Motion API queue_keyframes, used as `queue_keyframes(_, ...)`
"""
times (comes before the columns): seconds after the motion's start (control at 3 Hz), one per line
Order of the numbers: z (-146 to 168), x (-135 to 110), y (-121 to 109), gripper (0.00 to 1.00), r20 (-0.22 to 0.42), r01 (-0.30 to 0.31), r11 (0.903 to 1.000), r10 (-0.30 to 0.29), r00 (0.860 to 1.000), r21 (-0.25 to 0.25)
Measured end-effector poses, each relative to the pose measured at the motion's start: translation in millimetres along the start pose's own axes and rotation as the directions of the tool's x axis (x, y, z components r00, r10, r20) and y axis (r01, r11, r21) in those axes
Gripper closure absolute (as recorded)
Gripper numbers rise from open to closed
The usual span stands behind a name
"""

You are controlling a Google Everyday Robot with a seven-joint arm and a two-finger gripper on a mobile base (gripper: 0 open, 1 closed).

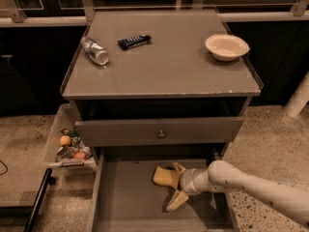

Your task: Pick sponge from middle drawer and place on counter

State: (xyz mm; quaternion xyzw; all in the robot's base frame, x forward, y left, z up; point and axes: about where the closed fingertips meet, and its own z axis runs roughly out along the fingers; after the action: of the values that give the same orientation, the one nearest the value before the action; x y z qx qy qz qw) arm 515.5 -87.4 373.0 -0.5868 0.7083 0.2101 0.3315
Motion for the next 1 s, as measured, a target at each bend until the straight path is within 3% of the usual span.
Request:
queue_keyframes(0.67,26,8,-11,0.00,0.031,-0.049,0.9986,0.050,0.998,-0.018)
queue_keyframes(1.0,27,8,-11,0.17,0.032,-0.052,0.9985,0.052,0.998,-0.019)
